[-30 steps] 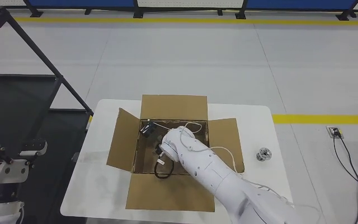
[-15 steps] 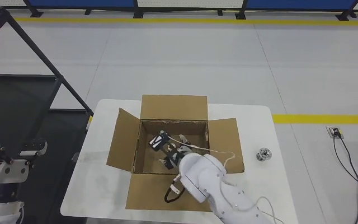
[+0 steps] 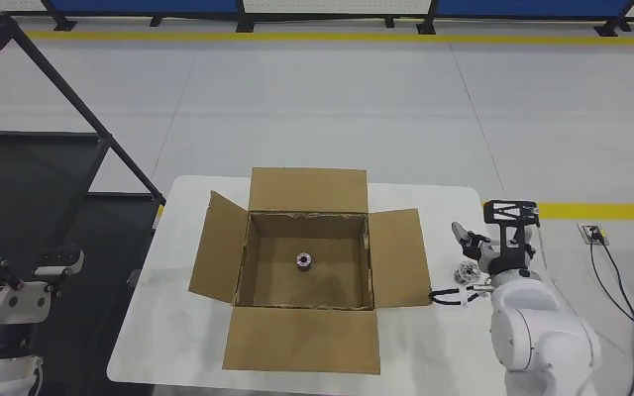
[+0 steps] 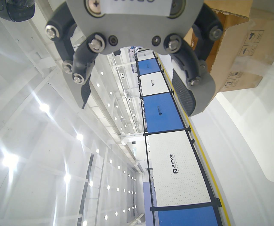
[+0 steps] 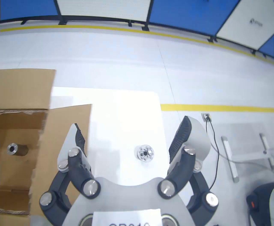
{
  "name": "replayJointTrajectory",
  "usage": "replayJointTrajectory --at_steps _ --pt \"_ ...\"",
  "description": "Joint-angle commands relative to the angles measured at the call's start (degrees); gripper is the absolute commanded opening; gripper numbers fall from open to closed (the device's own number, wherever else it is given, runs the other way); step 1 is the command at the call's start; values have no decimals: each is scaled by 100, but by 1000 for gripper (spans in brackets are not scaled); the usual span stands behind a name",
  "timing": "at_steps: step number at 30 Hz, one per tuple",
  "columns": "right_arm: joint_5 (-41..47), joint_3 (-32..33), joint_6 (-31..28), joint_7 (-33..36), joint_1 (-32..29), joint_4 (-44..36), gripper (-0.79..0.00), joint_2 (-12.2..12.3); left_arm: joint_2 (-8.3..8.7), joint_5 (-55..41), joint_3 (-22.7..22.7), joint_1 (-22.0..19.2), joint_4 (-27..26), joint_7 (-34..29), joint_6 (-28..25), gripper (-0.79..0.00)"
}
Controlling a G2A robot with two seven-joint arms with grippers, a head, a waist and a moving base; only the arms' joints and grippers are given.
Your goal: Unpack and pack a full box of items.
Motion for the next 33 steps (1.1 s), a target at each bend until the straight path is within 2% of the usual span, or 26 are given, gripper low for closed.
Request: replayJointTrajectory --at_steps 1,6,11,15,20,21,22,23,24,33 --pt "486 383 -244 79 158 584 0 23 0 0 0 0 0 0 0 0" --pt "1197 969 -1223 508 874 2403 0 157 0 0 0 0 0 0 0 0" --pt "1214 931 -1884 1061 1555 3934 0 272 0 0 0 0 0 0 0 0" --pt "1219 844 -2206 1252 1900 4605 0 336 0 0 0 0 0 0 0 0" --pt "1222 759 -2421 1430 2073 4897 0 404 0 0 0 0 0 0 0 0" --pt "1213 723 -2428 1455 2094 4945 -409 412 0 0 0 0 0 0 0 0" --pt "1229 700 -2394 1466 2121 4986 -542 418 0 0 0 0 0 0 0 0" --pt "1235 661 -2397 1477 2140 5015 -751 423 0 0 0 0 0 0 0 0" --pt "1244 632 -2414 1506 2158 5044 -785 431 0 0 0 0 0 0 0 0" --pt "1343 480 -2357 1496 2268 5077 -785 502 0 0 0 0 0 0 0 0"
